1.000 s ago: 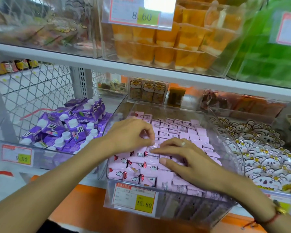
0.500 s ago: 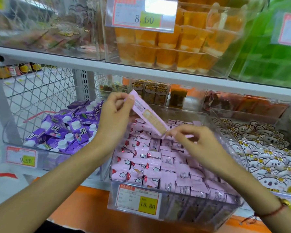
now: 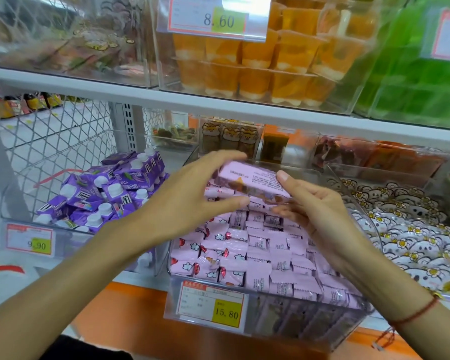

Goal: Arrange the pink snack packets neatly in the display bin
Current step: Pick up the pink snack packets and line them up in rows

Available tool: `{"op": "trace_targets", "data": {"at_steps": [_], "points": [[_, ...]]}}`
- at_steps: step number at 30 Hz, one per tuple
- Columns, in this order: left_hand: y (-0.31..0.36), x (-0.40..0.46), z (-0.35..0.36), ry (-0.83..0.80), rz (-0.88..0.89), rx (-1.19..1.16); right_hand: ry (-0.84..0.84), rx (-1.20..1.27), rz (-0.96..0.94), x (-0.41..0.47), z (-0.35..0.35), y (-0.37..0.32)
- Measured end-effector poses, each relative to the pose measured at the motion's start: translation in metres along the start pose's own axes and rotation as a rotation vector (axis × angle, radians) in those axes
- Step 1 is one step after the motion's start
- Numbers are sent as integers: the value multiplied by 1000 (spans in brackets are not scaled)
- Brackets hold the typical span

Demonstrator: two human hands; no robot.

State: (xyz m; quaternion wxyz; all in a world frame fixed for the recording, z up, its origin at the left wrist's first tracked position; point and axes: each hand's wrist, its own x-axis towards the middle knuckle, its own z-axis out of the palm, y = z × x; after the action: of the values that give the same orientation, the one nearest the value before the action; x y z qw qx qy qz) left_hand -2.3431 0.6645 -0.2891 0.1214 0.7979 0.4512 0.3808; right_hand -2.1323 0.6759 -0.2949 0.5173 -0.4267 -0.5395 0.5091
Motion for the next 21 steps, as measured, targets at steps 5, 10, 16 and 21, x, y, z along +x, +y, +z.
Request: {"op": "trace_targets", "data": {"at_steps": [5, 10, 16, 21], "points": [[3, 0, 1, 38, -93, -82, -87, 144, 87, 2, -1, -1], [4, 1, 10, 45, -176, -249, -148, 54, -74, -1, 6, 3], [-2, -4, 10, -37, -137, 138, 115, 90, -111, 5, 0, 6], [-10, -8, -2, -170, 33, 588, 274, -85, -138, 11, -14, 15]]}}
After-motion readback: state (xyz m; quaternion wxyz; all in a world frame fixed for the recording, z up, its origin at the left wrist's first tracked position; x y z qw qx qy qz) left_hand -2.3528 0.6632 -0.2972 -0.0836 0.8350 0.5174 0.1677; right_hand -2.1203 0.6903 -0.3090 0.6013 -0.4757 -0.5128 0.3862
